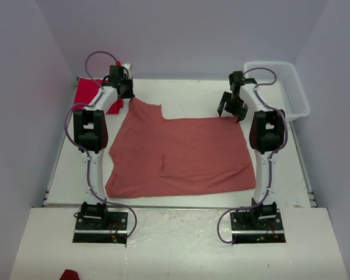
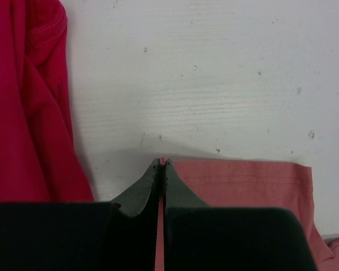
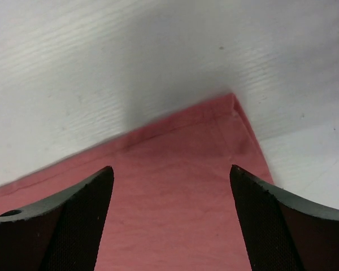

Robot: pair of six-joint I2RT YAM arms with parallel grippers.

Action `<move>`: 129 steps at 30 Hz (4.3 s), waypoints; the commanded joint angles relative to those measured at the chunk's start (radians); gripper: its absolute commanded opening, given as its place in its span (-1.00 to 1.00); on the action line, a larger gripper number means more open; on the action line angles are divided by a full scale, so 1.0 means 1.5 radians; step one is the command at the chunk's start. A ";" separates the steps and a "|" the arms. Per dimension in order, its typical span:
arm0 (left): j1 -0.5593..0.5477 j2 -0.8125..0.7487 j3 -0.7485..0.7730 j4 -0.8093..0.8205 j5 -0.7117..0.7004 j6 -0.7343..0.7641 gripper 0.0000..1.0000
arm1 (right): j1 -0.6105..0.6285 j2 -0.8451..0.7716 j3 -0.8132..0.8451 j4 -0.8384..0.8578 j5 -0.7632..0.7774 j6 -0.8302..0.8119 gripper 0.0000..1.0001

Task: Fold and stack the t-shirts
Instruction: Grap the side of the flattened tshirt furthest away from the robot with both arms

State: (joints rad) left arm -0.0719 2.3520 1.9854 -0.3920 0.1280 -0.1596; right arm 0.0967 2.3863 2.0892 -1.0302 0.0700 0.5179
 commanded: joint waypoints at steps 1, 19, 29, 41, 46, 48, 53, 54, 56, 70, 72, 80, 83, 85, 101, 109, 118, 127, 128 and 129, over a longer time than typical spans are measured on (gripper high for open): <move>0.008 -0.037 -0.005 0.032 0.014 -0.012 -1.00 | 0.043 -0.110 -0.030 0.117 0.066 -0.050 0.68; 0.008 -0.027 -0.022 0.049 0.048 -0.030 -1.00 | 0.052 -0.055 -0.004 0.007 0.187 -0.274 0.72; 0.008 -0.031 -0.014 0.046 0.059 -0.031 -1.00 | 0.037 -0.045 0.023 -0.020 0.023 -0.222 0.59; 0.008 -0.039 -0.025 0.047 0.066 -0.035 -1.00 | 0.038 -0.020 0.009 -0.036 -0.063 -0.108 0.25; 0.008 -0.040 -0.031 0.051 0.070 -0.045 -1.00 | 0.041 -0.044 -0.025 0.008 -0.070 -0.090 0.46; 0.008 -0.042 -0.035 0.053 0.069 -0.046 -1.00 | 0.050 -0.077 -0.094 0.056 -0.048 -0.091 0.47; 0.008 -0.032 -0.014 0.061 0.068 -0.037 -0.92 | 0.076 -0.196 -0.198 0.197 -0.038 -0.117 0.54; 0.008 -0.024 0.009 0.057 0.068 -0.034 -0.59 | 0.076 -0.201 -0.196 0.201 -0.043 -0.119 0.57; 0.008 -0.006 0.026 0.049 0.062 -0.026 -0.35 | 0.077 -0.206 -0.178 0.192 -0.061 -0.120 0.61; -0.026 -0.169 -0.008 0.064 -0.013 -0.017 0.99 | 0.135 -0.340 -0.235 0.182 -0.008 -0.100 0.66; -0.064 -0.226 -0.037 0.010 -0.058 -0.030 0.66 | 0.146 -0.391 -0.290 0.186 -0.040 -0.091 -0.26; -0.171 -0.451 -0.312 -0.087 -0.131 -0.172 -1.00 | 0.210 -0.596 -0.636 0.282 -0.136 -0.039 -1.00; -0.172 -0.522 -0.499 -0.073 -0.089 -0.202 -1.00 | 0.237 -0.646 -0.710 0.290 -0.138 -0.036 -1.00; -0.172 -0.549 -0.556 -0.071 -0.072 -0.213 -1.00 | 0.248 -0.689 -0.755 0.304 -0.135 -0.025 -1.00; -0.175 -0.561 -0.717 -0.047 -0.082 -0.222 -1.00 | 0.331 -0.716 -0.814 0.315 -0.115 0.014 -1.00; -0.175 -0.559 -0.739 -0.039 -0.082 -0.220 -1.00 | 0.440 -0.582 -0.810 0.395 -0.086 0.052 -1.00; -0.174 -0.521 -0.746 -0.034 -0.117 -0.225 -1.00 | 0.494 -0.544 -0.826 0.426 -0.073 0.076 -1.00; -0.169 -0.463 -0.760 -0.042 -0.140 -0.265 -1.00 | 0.532 -0.474 -0.812 0.440 -0.074 0.081 -1.00; -0.166 -0.460 -0.763 -0.042 -0.139 -0.268 -1.00 | 0.535 -0.469 -0.811 0.442 -0.075 0.080 -1.00; -0.163 -0.459 -0.766 -0.041 -0.137 -0.269 -1.00 | 0.536 -0.458 -0.807 0.443 -0.076 0.081 -1.00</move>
State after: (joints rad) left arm -0.3271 1.6058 0.8730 -0.4656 -0.0402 -0.5308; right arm 0.8776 1.6329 0.8738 -0.3893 -0.0669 0.6258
